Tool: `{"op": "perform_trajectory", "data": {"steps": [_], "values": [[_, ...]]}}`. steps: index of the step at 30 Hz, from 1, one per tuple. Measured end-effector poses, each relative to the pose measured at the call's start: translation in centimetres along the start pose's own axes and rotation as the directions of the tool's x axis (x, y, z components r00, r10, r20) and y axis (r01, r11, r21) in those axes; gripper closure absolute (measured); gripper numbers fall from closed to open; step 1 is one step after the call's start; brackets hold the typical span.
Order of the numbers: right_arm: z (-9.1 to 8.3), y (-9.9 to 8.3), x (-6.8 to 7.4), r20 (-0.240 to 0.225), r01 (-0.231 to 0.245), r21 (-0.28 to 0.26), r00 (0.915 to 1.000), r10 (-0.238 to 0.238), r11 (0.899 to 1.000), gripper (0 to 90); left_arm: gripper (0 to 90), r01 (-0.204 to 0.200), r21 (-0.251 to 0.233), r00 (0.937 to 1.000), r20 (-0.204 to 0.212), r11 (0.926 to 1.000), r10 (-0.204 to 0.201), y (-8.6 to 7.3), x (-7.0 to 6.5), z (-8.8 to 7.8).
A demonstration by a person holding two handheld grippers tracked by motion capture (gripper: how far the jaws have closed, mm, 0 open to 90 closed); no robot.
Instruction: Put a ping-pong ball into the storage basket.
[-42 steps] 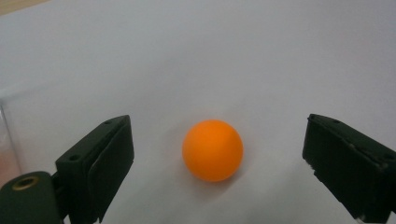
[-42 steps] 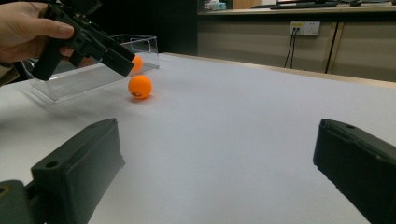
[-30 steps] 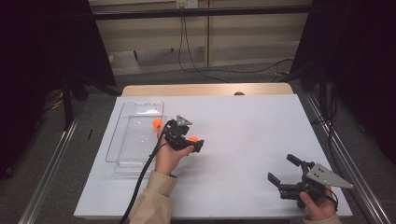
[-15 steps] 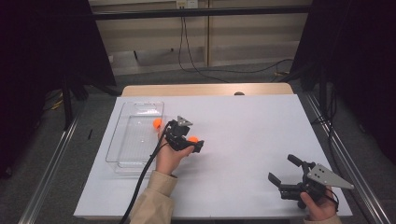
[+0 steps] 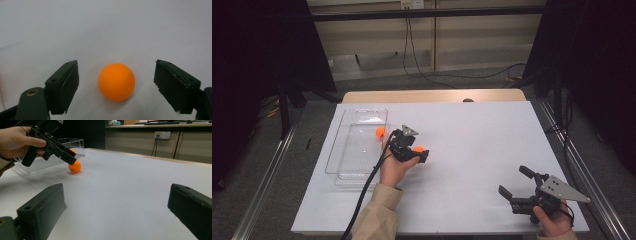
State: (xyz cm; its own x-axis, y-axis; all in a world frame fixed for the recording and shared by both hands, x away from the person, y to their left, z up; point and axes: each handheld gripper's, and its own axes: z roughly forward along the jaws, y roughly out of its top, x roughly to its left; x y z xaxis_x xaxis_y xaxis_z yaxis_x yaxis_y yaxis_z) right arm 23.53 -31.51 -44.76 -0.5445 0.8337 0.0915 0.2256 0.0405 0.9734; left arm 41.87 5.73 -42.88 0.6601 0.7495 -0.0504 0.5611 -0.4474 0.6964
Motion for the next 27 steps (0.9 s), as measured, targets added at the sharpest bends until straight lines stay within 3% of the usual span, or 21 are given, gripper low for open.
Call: {"op": "perform_trajectory", "data": {"steps": [10,27], "values": [[-0.1,0.0,0.0,-0.001,0.003,0.001,1.0,-0.003,1.0,0.7,32.6,-0.001,0.01,1.0,0.001,0.9999,0.001,-0.1,0.0,0.5],[-0.1,0.0,0.0,-0.003,0.001,0.001,1.0,-0.001,1.0,0.7,41.9,-0.006,0.041,0.9999,0.008,0.9992,0.006,-0.4,-0.1,1.2]]}}
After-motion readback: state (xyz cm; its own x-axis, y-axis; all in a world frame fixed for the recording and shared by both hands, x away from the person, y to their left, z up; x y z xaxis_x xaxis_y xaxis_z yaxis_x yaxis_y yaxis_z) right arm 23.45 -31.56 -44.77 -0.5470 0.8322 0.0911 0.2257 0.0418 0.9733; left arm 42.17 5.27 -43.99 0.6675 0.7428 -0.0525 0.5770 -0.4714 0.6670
